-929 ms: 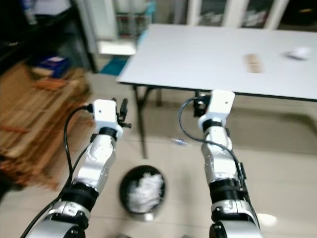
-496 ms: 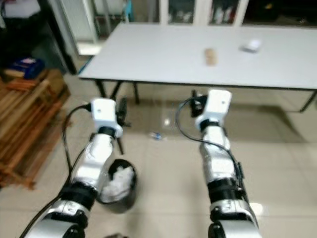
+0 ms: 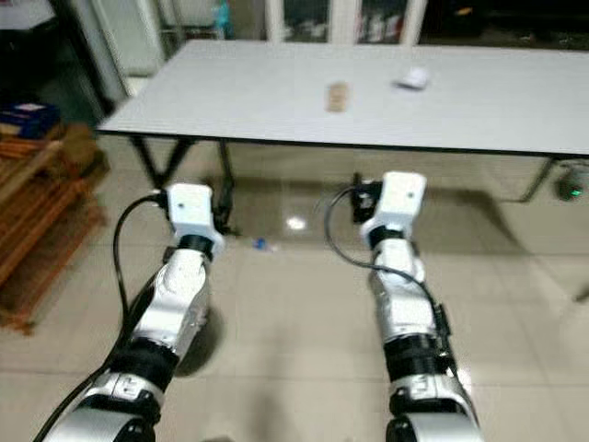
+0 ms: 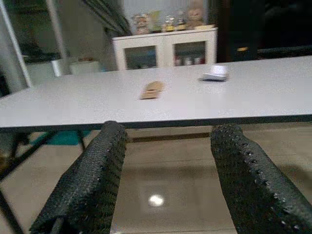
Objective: Picking trash to rubbish bin
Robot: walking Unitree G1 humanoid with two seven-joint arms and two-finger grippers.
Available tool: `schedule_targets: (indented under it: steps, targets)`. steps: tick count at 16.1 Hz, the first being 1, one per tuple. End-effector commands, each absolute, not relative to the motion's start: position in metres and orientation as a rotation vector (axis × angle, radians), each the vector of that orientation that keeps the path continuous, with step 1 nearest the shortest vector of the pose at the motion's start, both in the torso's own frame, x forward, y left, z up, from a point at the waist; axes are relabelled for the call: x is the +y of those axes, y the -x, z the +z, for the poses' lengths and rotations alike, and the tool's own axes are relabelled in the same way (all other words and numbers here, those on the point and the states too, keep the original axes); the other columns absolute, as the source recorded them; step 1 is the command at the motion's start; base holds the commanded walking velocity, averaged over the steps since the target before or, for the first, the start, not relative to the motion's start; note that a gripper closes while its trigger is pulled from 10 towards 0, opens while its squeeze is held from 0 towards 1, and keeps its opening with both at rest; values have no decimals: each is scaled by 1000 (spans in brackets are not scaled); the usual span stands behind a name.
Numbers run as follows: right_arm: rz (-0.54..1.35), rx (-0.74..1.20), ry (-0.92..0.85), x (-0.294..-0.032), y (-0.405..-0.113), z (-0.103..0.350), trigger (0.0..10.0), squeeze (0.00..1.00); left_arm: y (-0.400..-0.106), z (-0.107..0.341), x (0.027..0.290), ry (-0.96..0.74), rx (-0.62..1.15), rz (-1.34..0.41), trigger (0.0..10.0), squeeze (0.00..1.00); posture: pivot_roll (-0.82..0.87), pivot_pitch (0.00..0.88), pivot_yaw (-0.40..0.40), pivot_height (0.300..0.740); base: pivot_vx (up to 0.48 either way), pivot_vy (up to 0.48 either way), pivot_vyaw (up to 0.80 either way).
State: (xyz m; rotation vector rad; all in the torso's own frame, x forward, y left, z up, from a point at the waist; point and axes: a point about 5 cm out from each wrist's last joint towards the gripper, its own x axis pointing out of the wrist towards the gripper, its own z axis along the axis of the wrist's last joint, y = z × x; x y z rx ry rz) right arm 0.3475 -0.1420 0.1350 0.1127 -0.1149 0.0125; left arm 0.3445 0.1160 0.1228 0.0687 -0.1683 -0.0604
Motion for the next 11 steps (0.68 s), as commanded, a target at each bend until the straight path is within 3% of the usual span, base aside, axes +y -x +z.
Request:
schedule_targets:
  steps: [1, 11]
  targets:
    - [37, -121, -111, -133, -348, 138, 10000, 0, -346, 124, 122, -82, -168, -46, 10000, 0, 19, 0, 49, 740, 0, 0, 0]
    - [51, -108, -105, -130, -347, 137, 10000, 0, -345, 123, 120, -47, -149, -59, 10000, 0, 28, 3, 43, 740, 26, 0, 0]
